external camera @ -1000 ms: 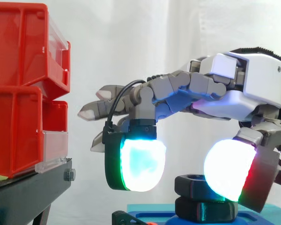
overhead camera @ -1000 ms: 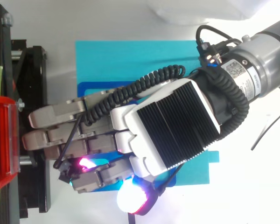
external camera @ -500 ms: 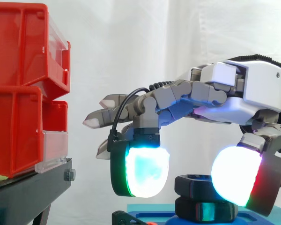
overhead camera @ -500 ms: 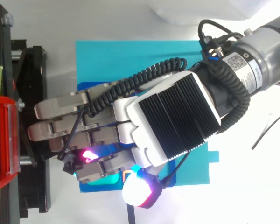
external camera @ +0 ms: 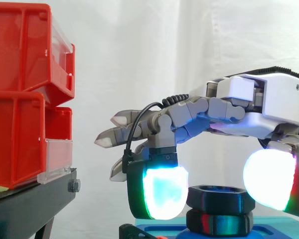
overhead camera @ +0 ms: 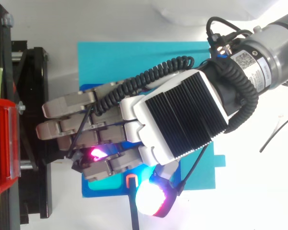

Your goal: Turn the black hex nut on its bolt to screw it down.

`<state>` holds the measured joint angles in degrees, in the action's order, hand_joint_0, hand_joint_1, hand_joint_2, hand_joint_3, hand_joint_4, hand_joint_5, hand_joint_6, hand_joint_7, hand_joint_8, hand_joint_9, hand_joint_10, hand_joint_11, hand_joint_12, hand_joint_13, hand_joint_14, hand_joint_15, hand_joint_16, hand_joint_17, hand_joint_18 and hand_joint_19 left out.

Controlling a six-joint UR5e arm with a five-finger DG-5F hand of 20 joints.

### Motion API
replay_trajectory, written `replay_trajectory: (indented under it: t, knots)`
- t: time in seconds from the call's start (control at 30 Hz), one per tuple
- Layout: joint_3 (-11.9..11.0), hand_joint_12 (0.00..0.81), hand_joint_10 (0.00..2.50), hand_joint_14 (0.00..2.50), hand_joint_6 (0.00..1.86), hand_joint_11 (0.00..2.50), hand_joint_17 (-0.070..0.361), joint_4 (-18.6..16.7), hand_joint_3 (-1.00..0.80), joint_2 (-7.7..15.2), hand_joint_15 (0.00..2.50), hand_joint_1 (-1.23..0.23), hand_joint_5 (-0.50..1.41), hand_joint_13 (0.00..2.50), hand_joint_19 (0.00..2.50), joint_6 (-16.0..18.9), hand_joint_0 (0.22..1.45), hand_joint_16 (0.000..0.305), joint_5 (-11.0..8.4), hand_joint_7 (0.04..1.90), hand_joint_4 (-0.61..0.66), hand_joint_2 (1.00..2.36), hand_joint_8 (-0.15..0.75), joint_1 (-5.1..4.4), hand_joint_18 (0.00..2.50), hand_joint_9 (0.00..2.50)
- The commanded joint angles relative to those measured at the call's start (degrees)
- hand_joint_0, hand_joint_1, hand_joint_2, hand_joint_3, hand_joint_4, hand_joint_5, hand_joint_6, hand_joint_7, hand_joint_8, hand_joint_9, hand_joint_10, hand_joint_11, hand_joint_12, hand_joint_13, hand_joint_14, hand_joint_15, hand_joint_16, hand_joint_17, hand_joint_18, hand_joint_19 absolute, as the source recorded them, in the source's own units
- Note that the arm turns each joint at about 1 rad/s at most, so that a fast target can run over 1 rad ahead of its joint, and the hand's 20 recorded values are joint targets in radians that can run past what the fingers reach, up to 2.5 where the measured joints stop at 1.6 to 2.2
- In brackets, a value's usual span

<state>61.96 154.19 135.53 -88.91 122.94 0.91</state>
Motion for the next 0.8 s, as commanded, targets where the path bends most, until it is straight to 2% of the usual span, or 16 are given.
replay_trajectory:
  t: [0.0, 0.13, 0.4, 0.53, 0.77]
  knots:
    - [0.0, 0.336, 0.01, 0.0, 0.5, 0.18, 0.143, 0.14, -0.5, 0.0, 0.0, -0.33, -0.15, 0.28, 0.0, -0.3, 0.41, 0.064, 0.01, 1.24, 0.24, 1.0, 0.257, 0.06, 0.09, 0.59]
    - [0.0, 0.306, 0.01, 0.0, 0.5, 0.18, 0.129, 0.14, -0.5, 0.0, 0.0, -0.43, -0.15, 0.27, 0.0, -0.3, 0.47, 0.057, 0.01, 1.25, 0.2, 1.0, 0.232, 0.23, 0.06, 0.59]
    - [0.0, 0.304, 0.01, 0.0, 0.5, 0.18, 0.128, 0.32, -0.5, 0.0, 0.0, -0.5, -0.15, 0.27, 0.0, -0.3, 0.47, 0.057, 0.01, 1.25, 0.19, 1.0, 0.229, 0.23, 0.07, 0.59]
    - [0.09, 0.333, 0.01, 0.0, 0.5, 0.18, 0.142, 0.32, -0.5, 0.0, 0.0, -0.42, -0.15, 0.29, 0.0, -0.3, 0.41, 0.063, 0.01, 1.25, 0.23, 1.0, 0.253, 0.32, 0.1, 0.6]
    - [0.18, 0.346, 0.01, 0.0, 0.5, 0.18, 0.149, 1.02, -0.5, 0.0, 0.0, -0.35, -0.15, 0.3, 0.0, -0.3, 0.38, 0.066, 0.1, 1.24, 0.26, 1.0, 0.268, 0.41, 0.12, 0.61]
